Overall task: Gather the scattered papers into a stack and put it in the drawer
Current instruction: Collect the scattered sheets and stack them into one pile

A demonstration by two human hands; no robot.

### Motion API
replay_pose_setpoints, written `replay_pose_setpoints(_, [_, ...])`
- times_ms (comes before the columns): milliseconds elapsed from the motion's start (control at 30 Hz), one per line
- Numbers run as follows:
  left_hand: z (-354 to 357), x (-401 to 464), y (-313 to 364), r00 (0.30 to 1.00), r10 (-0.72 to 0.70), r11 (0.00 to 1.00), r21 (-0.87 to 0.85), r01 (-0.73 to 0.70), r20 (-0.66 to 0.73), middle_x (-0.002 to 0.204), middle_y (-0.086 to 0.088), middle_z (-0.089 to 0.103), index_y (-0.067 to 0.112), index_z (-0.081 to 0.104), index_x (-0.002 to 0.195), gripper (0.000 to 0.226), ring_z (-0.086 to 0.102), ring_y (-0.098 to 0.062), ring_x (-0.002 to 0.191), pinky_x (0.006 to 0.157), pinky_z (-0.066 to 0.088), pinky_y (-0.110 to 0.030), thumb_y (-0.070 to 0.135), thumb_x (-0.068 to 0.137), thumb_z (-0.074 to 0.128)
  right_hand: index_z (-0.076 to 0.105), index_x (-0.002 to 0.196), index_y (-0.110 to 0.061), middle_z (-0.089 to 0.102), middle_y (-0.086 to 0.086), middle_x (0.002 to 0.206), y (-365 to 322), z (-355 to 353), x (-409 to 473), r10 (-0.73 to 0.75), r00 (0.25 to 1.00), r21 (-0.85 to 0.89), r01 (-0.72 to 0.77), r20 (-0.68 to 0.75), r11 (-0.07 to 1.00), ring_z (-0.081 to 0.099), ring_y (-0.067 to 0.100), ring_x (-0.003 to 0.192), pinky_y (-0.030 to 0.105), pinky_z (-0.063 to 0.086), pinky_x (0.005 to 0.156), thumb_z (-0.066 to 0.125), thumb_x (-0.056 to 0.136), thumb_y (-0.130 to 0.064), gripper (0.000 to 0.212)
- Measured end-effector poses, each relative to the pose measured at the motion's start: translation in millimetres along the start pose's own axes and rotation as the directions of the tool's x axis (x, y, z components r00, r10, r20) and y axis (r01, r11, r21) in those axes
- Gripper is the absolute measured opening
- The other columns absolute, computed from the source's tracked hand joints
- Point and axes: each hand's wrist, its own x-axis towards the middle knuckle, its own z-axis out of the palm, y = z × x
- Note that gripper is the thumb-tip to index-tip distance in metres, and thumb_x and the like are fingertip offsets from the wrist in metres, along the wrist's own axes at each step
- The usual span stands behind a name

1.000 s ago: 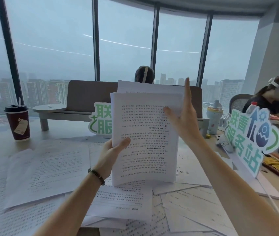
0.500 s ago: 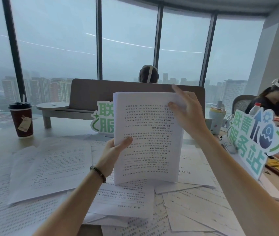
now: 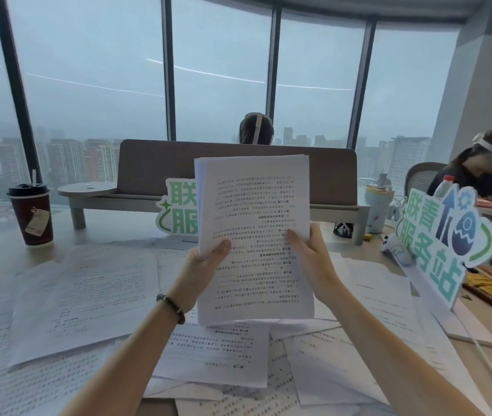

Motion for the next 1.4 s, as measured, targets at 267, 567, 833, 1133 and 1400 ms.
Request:
replay_pose_setpoints(267, [-22,12,-3,0.965,-0.233,0.972,0.020,0.233,0.118,0.107,-0.013,0.075,0.011,0.067,0.114,0.026,0.073,-0.035,0.095,0.074,0.061,-0.047,0.028,0.099,0.054,0.052,0.122,-0.024,0.070,-0.002,0.115,2,-6,-5,0.151,0.988,-0.255,-0.138,0.033,0.957,0.072,0.016,0.095,0.042,0.060,0.085,0.052,0.102,-0.027,0.021])
replay_pose_setpoints(567, [-38,26,-47,0.839,-0.542,0.813,0.228,0.537,-0.043,0.108,-0.022,0.072,0.000,0.063,0.118,0.032,0.069,-0.040,0.099,0.091,0.054,-0.057,0.025,0.099,0.057,0.050,0.135,-0.018,0.054,0.011,0.138,25,-83,9,0.429,0.841,-0.924,-0.380,-0.329,0.037,0.052,0.034,0.122,0.050,0.039,0.104,0.026,0.098,-0.059,0.060])
replay_pose_setpoints(833, [-29,26,-50,0.839,-0.530,0.756,0.381,0.532,-0.121,0.100,-0.018,0.072,0.002,0.065,0.109,0.029,0.069,-0.035,0.089,0.078,0.057,-0.044,0.028,0.100,0.056,0.040,0.144,-0.015,0.048,0.010,0.146,42,-84,19,0.408,0.882,-0.867,-0.380,-0.235,0.323,0.046,0.030,0.131,0.036,0.042,0.100,0.052,0.099,-0.029,0.048])
replay_pose_setpoints(1133, [-32,26,-52,0.834,-0.545,0.791,0.279,0.545,-0.086,0.105,-0.021,0.072,0.000,0.065,0.114,0.028,0.069,-0.039,0.094,0.083,0.057,-0.051,0.023,0.099,0.058,0.031,0.152,-0.008,0.039,0.016,0.152,43,-92,24,0.498,0.819,-0.579,-0.561,-0.285,0.592,0.038,0.034,0.138,0.037,0.036,0.108,0.075,0.087,-0.012,0.079])
replay_pose_setpoints(1400, [-44,31,-50,0.818,-0.575,0.808,0.134,0.574,-0.037,0.102,-0.020,0.071,-0.001,0.061,0.122,0.032,0.069,-0.034,0.079,0.062,0.059,-0.041,0.023,0.100,0.056,0.063,0.125,-0.007,0.066,0.011,0.126,52,-88,22,0.442,0.844,-0.577,-0.533,-0.305,0.619,0.061,0.029,0.113,0.038,0.049,0.100,0.090,0.070,-0.028,0.065])
